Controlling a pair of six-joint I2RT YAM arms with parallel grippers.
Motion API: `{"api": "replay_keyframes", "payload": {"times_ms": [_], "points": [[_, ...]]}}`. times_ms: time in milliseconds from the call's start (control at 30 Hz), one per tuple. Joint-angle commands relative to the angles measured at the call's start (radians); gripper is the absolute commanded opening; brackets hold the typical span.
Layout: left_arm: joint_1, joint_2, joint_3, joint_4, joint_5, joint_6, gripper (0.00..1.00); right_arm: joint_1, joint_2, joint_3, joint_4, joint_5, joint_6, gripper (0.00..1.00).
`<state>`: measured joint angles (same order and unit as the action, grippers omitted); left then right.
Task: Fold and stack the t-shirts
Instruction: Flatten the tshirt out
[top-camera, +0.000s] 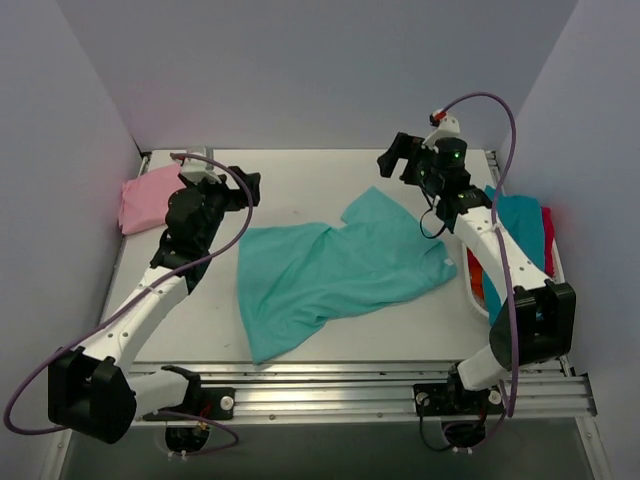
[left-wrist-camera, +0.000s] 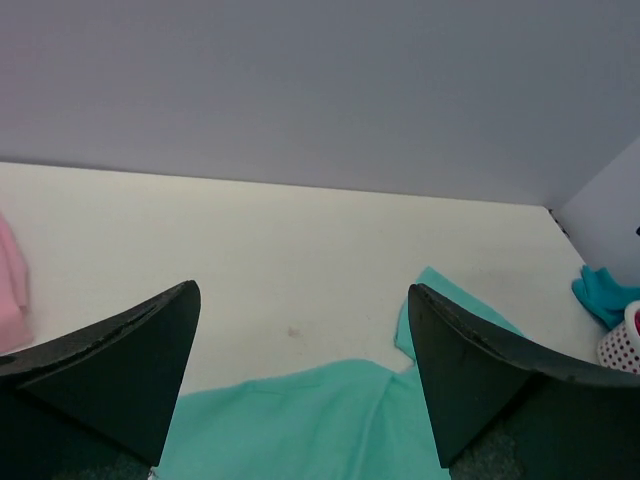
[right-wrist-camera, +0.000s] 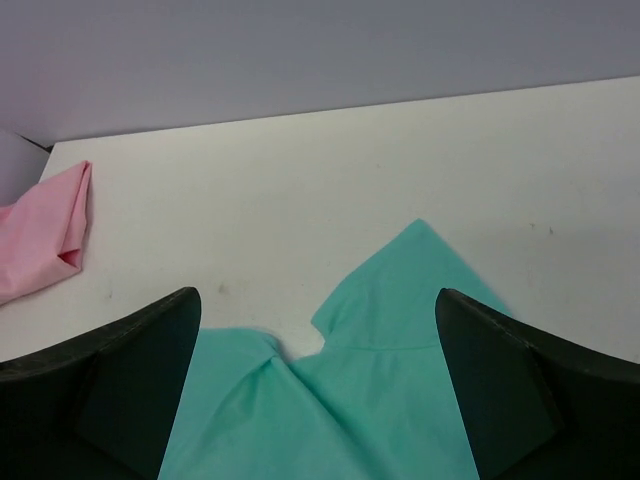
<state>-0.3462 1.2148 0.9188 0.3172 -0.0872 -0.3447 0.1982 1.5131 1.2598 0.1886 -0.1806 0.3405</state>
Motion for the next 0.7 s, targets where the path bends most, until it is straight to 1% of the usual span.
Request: {"api": "replay_keyframes", "payload": {"times_ms": [0, 67, 133, 167, 233, 267, 333, 367, 400, 433, 467, 500, 533, 567, 600, 667], "points": [[0.009, -0.032, 0.043, -0.018, -0.118, 0.059, 0.94, 0.006, 0.033, 0.124, 0.011, -0.011, 0.011, 1.0], [0.009, -0.023, 0.049, -0.027, -0.161, 0.059, 0.94, 0.003, 0.071, 0.185, 0.011, -0.019, 0.018, 1.0], [0.01, -0.006, 0.057, -0.046, -0.187, 0.065, 0.94, 0.006, 0.099, 0.217, 0.058, -0.029, 0.037, 1.0], [0.01, 0.005, 0.078, -0.059, -0.224, 0.07, 0.94, 0.01, 0.139, 0.269, 0.063, -0.004, 0.048, 1.0], [0.015, 0.043, 0.106, -0.125, -0.244, 0.069, 0.94, 0.012, 0.191, 0.347, 0.025, 0.033, 0.06, 1.0], [0.018, 0.052, 0.118, -0.141, -0.234, 0.073, 0.94, 0.012, 0.249, 0.436, 0.003, 0.039, 0.042, 1.0], [0.021, 0.072, 0.12, -0.144, -0.223, 0.07, 0.94, 0.01, 0.32, 0.541, -0.081, 0.09, 0.023, 1.0], [0.023, 0.072, 0.111, -0.135, -0.223, 0.056, 0.94, 0.012, 0.407, 0.597, -0.115, 0.108, -0.003, 1.0], [0.024, 0.072, 0.089, -0.107, -0.215, 0.047, 0.94, 0.009, 0.461, 0.725, -0.182, 0.125, -0.014, 1.0], [0.024, 0.072, 0.078, -0.093, -0.206, 0.041, 0.94, 0.007, 0.513, 0.793, -0.234, 0.124, -0.021, 1.0], [0.024, 0.074, 0.069, -0.07, -0.198, 0.035, 0.94, 0.003, 0.62, 0.863, -0.271, 0.113, -0.026, 1.0], [0.024, 0.077, 0.063, -0.066, -0.186, 0.033, 0.94, -0.002, 0.672, 0.98, -0.328, 0.099, -0.023, 1.0], [0.024, 0.083, 0.058, -0.066, -0.181, 0.033, 0.94, -0.003, 0.715, 1.025, -0.353, 0.09, -0.014, 1.0], [0.024, 0.089, 0.06, -0.066, -0.18, 0.038, 0.94, -0.006, 0.783, 1.056, -0.371, 0.09, 0.0, 1.0], [0.024, 0.097, 0.061, -0.069, -0.19, 0.044, 0.94, -0.008, 0.8, 1.041, -0.362, 0.089, 0.027, 1.0], [0.029, 0.109, 0.064, -0.082, -0.213, 0.049, 0.94, -0.006, 0.806, 0.963, -0.31, 0.086, 0.046, 1.0]]}}
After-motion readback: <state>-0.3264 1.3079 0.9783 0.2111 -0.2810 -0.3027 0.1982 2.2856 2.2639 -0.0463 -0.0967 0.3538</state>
